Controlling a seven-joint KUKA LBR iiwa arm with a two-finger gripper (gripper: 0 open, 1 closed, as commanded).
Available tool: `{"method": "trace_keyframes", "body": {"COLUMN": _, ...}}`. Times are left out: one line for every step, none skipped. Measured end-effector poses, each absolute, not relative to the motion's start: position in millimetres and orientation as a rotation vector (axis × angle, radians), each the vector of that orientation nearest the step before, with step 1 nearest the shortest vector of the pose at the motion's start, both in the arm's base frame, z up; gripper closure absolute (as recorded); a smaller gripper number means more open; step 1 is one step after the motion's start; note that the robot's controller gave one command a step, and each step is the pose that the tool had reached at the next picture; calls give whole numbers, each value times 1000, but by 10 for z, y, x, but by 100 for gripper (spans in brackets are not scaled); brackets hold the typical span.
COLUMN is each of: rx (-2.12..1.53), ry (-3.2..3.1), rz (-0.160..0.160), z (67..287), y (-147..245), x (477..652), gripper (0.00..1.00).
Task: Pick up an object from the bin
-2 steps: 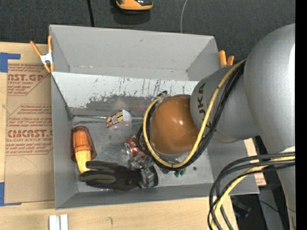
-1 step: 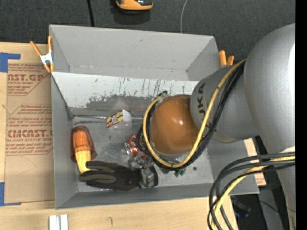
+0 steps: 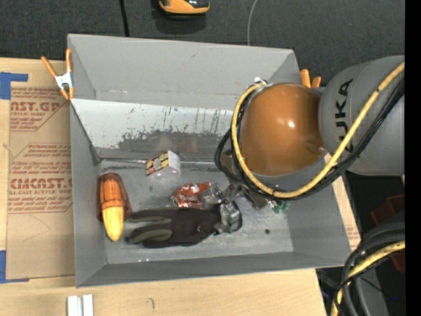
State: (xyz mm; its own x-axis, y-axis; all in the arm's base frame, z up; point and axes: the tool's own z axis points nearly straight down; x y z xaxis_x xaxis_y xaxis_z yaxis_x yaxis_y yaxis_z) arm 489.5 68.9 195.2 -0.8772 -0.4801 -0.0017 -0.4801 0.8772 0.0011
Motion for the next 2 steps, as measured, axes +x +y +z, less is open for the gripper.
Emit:
{"method": "trace_keyframes", "body": {"rx": -778, "ry": 3043, "rz": 3, "z": 1951, "y": 690, "x": 4894, "gripper": 100}}
{"method": "trace_keyframes", "body": {"rx": -794, "ry": 3037, "rz": 2, "z": 2932, "y": 734, "x": 5067, "gripper": 100}}
